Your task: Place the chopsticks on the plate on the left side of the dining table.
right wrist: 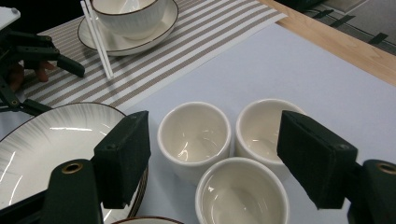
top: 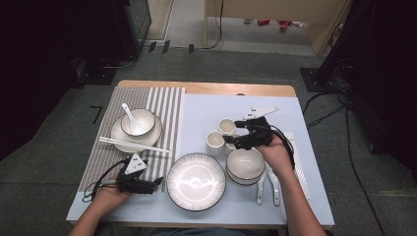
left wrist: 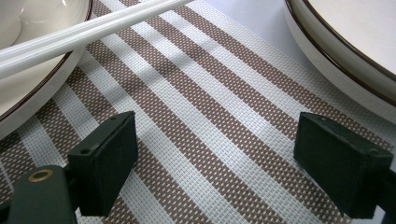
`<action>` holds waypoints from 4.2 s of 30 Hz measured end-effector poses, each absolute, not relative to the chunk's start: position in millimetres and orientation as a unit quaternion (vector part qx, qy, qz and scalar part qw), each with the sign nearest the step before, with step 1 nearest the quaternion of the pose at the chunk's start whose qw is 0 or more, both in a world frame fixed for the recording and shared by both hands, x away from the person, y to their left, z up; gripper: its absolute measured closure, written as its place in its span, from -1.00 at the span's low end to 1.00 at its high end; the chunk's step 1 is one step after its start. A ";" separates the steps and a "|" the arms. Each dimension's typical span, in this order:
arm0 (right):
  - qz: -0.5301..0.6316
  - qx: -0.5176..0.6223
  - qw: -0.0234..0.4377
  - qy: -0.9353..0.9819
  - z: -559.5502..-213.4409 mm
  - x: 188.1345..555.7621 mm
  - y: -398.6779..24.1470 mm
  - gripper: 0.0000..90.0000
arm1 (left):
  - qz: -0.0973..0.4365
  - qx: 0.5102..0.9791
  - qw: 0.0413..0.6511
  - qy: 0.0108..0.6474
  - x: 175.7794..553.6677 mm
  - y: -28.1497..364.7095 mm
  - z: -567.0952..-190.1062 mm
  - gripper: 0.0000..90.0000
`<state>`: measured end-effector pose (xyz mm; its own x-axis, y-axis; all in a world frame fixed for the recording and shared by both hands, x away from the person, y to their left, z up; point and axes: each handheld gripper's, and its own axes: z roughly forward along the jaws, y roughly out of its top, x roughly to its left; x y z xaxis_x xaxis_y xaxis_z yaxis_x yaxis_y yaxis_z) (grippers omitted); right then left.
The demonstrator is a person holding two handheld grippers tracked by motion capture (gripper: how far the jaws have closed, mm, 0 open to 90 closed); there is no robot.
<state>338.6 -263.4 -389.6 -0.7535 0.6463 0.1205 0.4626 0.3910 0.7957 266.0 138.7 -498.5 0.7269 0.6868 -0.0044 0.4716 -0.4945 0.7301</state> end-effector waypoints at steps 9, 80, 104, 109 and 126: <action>0.437 0.341 0.107 0.825 -393.2 337.3 -271.9 -0.43 | 0.145 0.852 0.370 0.340 266.0 138.7 -498.5 -0.69; 0.427 0.428 0.133 0.785 -428.9 317.3 -355.1 -0.43 | 0.143 0.852 0.371 0.341 266.4 139.0 -498.1 -0.69; 0.418 0.453 0.132 0.776 -447.9 312.7 -375.9 -0.42 | 0.146 0.851 0.372 0.341 267.0 140.1 -497.7 -0.65; 0.421 0.458 0.132 0.772 -451.0 312.7 -379.6 -0.43 | 0.145 0.852 0.371 0.340 266.6 140.1 -497.5 -0.65; 0.411 0.479 0.138 0.763 -466.4 309.4 -391.5 -0.43 | 0.134 0.842 0.384 0.355 267.9 150.1 -491.0 -0.65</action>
